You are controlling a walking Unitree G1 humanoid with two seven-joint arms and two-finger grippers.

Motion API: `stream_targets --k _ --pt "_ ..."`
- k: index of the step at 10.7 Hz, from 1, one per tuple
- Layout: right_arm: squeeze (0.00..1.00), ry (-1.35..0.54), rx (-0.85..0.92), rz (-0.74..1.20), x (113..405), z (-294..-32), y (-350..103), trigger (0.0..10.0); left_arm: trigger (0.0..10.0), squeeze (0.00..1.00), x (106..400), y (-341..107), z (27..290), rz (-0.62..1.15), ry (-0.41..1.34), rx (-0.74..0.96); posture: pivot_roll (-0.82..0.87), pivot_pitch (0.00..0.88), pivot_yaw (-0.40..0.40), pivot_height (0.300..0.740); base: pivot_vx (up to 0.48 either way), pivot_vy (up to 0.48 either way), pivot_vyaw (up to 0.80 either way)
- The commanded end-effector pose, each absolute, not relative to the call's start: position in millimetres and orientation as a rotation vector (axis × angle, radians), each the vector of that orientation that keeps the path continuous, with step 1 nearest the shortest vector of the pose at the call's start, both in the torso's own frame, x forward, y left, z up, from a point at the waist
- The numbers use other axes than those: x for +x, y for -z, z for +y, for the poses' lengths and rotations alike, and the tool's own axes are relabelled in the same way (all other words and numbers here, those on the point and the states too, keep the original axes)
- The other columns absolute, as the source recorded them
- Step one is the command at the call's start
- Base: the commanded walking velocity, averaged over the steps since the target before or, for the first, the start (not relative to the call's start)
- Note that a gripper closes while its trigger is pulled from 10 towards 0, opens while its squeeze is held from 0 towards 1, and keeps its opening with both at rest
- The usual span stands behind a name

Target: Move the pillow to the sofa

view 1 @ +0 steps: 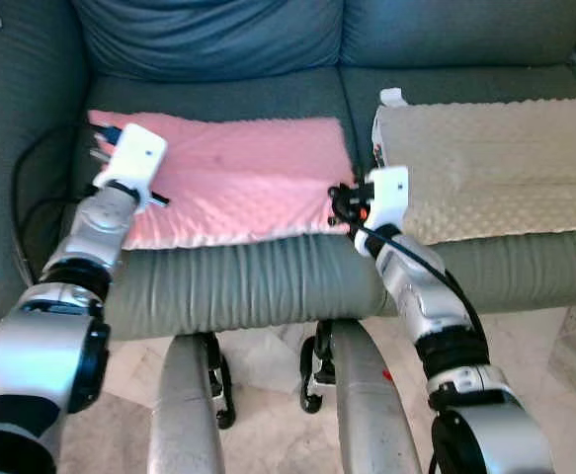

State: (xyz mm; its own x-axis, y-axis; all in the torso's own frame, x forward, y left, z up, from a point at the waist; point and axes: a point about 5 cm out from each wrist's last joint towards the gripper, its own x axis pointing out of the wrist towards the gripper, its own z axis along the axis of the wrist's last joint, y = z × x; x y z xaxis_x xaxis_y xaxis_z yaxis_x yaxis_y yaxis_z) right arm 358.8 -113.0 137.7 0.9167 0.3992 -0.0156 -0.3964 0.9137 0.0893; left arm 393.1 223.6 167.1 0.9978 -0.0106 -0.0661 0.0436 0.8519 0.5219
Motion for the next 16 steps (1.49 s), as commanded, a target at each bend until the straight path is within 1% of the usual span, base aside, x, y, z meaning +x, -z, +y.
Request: stream_targets --k 1,3,4,5,8,11,13,15,16 --pt "0.0 -0.39 0.087 0.06 356 -116 -128 10.0 10.0 0.0 389 -158 233 0.111 0.005 0.556 -0.09 0.401 -0.052 0.637 0.0 0.0 0.0" --pt "0.0 -0.367 0.074 0.063 358 -122 -127 10.0 10.0 0.0 386 -151 237 0.137 -0.007 0.563 -0.09 0.399 -0.056 0.637 0.0 0.0 0.0" --pt "0.36 -0.367 0.078 0.062 358 -123 -127 10.0 10.0 0.0 385 -149 236 0.144 0.009 0.561 -0.09 0.399 -0.056 0.637 0.0 0.0 0.0" --pt "1.0 -0.371 0.082 0.06 357 -122 -126 10.0 10.0 1.0 384 -145 232 0.148 0.039 0.572 -0.09 0.399 -0.056 0.637 0.0 0.0 0.0" --pt "1.0 -0.383 0.085 0.063 355 -120 -121 10.0 10.0 1.0 385 -145 229 0.15 0.051 0.608 -0.09 0.398 -0.054 0.637 0.0 0.0 0.0" --pt "1.0 -0.418 0.104 0.028 355 -111 -125 10.0 10.0 1.0 386 -146 225 0.14 0.07 0.642 -0.09 0.387 -0.058 0.637 0.0 0.0 0.0" --pt "1.0 -0.441 0.124 -0.017 356 -106 -134 10.0 10.0 1.0 387 -147 222 0.12 0.076 0.704 -0.09 0.371 -0.063 0.637 0.0 0.0 0.0" --pt "1.0 -0.443 0.128 -0.039 358 -106 -140 10.0 10.0 1.0 388 -150 222 0.109 0.069 0.722 -0.09 0.354 -0.068 0.637 0.0 0.0 0.0" --pt "1.0 -0.457 0.124 -0.071 358 -105 -149 10.0 10.0 1.0 391 -160 223 0.063 0.032 0.741 -0.1 0.335 -0.073 0.637 0.0 0.0 0.0"
